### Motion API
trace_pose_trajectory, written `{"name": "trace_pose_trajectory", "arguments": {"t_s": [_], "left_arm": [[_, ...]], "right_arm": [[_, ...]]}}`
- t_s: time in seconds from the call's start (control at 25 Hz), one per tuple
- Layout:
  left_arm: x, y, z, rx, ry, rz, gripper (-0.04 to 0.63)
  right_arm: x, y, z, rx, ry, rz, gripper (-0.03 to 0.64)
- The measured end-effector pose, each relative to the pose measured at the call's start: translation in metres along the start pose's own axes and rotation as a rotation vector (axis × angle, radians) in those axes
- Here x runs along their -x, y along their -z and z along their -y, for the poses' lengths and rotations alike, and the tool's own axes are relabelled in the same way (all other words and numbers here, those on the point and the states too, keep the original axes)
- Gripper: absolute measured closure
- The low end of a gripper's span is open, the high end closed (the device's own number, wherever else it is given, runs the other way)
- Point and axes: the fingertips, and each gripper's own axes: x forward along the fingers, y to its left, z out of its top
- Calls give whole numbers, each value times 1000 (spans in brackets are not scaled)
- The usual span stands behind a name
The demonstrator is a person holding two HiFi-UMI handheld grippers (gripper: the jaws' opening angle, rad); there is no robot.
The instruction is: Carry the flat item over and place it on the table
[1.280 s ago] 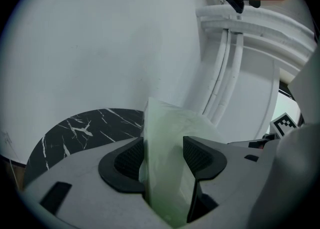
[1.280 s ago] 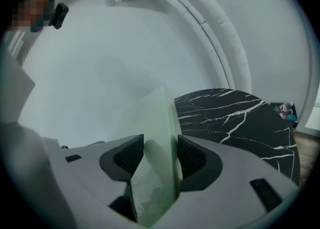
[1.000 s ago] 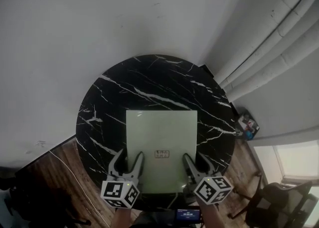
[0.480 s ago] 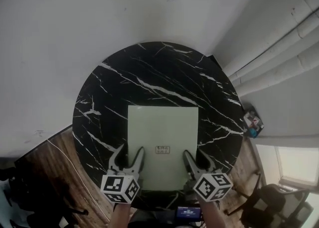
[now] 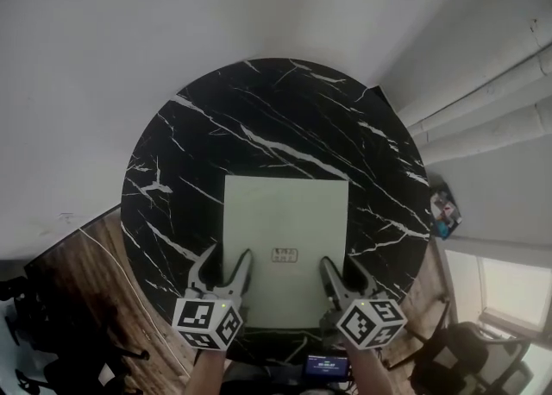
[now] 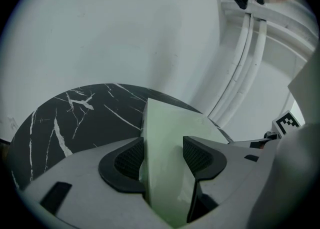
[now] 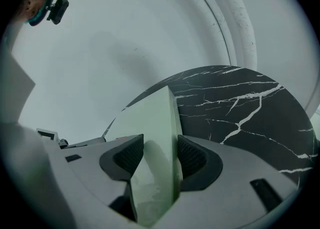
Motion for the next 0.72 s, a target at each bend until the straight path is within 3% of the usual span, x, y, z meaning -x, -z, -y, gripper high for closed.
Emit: {"name": "trace_pose_trajectory", "arguments": {"t_s": [0.48,0.72], "left_arm": [[-5,2,-2,3,-18,-23,339],[-3,0,-2,-31,-46,-6,339]], "right_arm": [[-6,0,4,-14,-14,-15,420],[-4,0,5,4,-39,-18,420]]}}
